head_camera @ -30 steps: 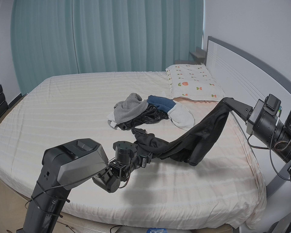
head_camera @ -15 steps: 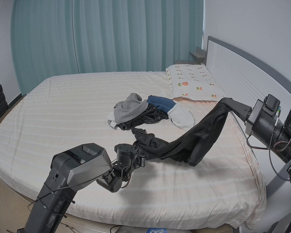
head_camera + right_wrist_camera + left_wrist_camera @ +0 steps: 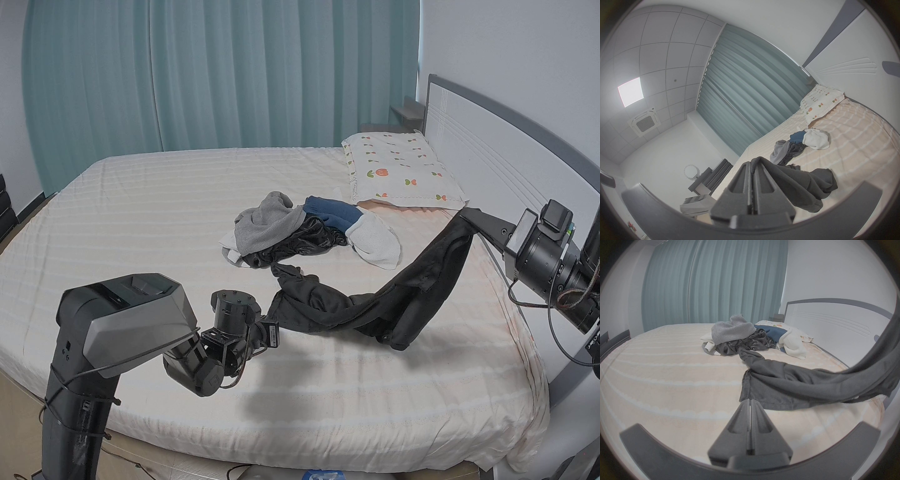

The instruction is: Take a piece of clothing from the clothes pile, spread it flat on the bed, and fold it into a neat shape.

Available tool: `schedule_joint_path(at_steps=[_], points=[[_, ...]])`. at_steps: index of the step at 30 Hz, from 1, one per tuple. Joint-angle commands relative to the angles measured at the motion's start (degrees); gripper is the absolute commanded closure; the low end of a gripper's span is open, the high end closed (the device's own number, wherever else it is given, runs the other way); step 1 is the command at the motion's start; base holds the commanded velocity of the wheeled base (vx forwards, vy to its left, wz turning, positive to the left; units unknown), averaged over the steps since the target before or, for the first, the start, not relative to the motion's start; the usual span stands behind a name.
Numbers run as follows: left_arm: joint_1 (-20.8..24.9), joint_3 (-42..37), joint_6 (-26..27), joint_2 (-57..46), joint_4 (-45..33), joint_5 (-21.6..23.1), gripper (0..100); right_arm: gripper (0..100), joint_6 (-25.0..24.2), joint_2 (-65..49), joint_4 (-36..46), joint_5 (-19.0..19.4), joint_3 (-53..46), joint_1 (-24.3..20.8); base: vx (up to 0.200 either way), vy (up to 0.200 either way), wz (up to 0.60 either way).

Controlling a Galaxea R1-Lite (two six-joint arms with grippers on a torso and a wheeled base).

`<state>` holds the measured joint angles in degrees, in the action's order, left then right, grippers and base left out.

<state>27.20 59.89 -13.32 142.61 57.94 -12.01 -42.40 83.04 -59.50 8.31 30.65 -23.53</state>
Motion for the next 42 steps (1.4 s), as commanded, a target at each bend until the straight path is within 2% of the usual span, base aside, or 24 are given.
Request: schedule_joint_path(at_steps=[1,10,11,14,15,20,24,27,32,40,42], points=[[0.0,-2.8,-0.5,-4.4,-0.1,0.1,100,100,-0.4,1.1,-0.4,-0.1,0.7,1.2,0.0,0.0,0.0],[3.3,-3.5,-3.6,-4.3,-0.2,0.1,100,100,-0.6,0.5,0.2,0.4,2.8,0.2,0.0,0.0,0.0],[4.6,-3.7,-3.7,-4.4,-0.1,0.1,100,100,-0.7,0.3,0.3,-0.1,2.8,-1.7,0.0,0.0,0.0],[6.1,-4.5,-3.6,-4.5,0.0,0.2,100,100,-0.6,-0.2,0.4,-0.2,2.8,-3.5,0.0,0.0,0.0],[6.6,-4.6,-3.6,-4.4,0.1,0.2,0,100,-0.6,-0.7,0.4,-0.2,2.8,-4.2,0.0,0.0,0.0],[7.4,-5.7,-3.1,-4.1,0.1,1.0,0,100,-0.3,-1.6,0.4,-0.2,3.1,-5.8,0.0,0.0,0.0],[7.4,-5.2,-2.1,-4.1,-0.9,3.6,0,100,-0.2,-1.5,0.4,-0.1,3.2,-5.8,0.0,0.0,0.0],[6.6,-2.4,3.6,-1.7,-2.0,3.7,0,100,-0.3,-1.5,0.4,-0.2,3.4,-6.9,0.0,0.0,0.0],[5.9,4.2,5.2,3.0,-2.2,3.0,0,100,-0.3,-2.5,0.5,-0.3,3.5,-9.0,0.0,0.0,0.0],[5.1,12.3,8.1,9.5,-3.2,1.1,0,100,-0.3,-2.3,0.5,-0.3,3.5,-9.1,0.0,0.0,0.0],[4.7,15.3,8.1,11.1,-3.1,-1.1,0,100,-0.3,-2.1,0.4,-0.3,3.5,-9.0,0.0,0.0,0.0]])
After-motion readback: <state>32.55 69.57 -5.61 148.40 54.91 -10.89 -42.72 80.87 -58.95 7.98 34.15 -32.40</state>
